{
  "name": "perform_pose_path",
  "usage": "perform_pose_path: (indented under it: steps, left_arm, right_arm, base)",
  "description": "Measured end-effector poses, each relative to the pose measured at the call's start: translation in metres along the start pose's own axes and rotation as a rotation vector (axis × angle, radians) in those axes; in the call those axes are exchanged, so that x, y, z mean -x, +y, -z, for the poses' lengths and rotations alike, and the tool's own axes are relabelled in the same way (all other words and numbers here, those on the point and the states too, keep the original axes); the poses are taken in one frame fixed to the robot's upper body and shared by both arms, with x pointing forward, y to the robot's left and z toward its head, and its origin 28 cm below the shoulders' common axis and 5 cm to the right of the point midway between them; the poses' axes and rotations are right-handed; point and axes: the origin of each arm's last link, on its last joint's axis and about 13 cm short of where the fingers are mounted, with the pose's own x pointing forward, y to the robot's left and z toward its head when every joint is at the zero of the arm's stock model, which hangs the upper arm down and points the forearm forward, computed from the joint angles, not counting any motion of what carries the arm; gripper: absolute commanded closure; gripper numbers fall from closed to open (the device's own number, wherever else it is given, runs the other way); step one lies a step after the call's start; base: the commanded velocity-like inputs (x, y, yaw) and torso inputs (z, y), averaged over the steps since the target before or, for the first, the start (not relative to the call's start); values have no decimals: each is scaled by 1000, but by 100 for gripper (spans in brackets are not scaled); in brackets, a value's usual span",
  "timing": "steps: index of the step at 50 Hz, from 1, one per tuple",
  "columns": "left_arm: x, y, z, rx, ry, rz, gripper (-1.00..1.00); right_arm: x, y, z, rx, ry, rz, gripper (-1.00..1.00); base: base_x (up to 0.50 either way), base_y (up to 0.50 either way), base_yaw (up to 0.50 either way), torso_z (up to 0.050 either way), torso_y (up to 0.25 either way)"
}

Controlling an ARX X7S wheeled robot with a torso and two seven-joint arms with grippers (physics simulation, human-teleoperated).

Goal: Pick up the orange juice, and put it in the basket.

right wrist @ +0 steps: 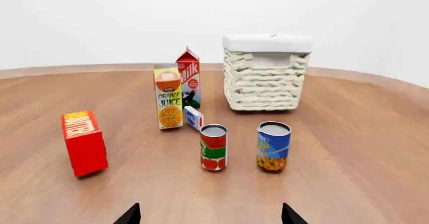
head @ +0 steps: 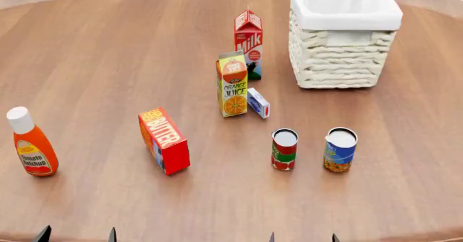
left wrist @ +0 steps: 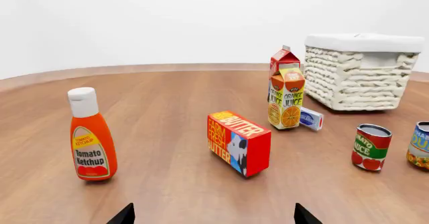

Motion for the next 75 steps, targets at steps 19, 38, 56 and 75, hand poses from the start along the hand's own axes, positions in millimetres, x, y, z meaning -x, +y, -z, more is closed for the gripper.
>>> perform_pose_path:
  steps: [19, 38, 56, 75]
  left_arm:
    - [0, 0, 0, 0, 0, 0, -100]
    - [0, 0, 0, 0, 0, 0, -100]
    - [0, 0, 0, 0, 0, 0, -100]
    - [0, 0, 0, 0, 0, 0, -100]
  right_arm:
    - [0, 1, -7, 11, -12, -8, -100]
    - [0, 2, -10, 15, -20, -7, -100]
    - [1, 1, -13, 17, -25, -9, -100]
    - [0, 0, -12, 20, -25, -6, -100]
  base:
    - [27, 0, 0, 0, 0]
    - [216, 0, 0, 0, 0]
    - [218, 0, 0, 0, 0]
    - [219, 0, 0, 0, 0]
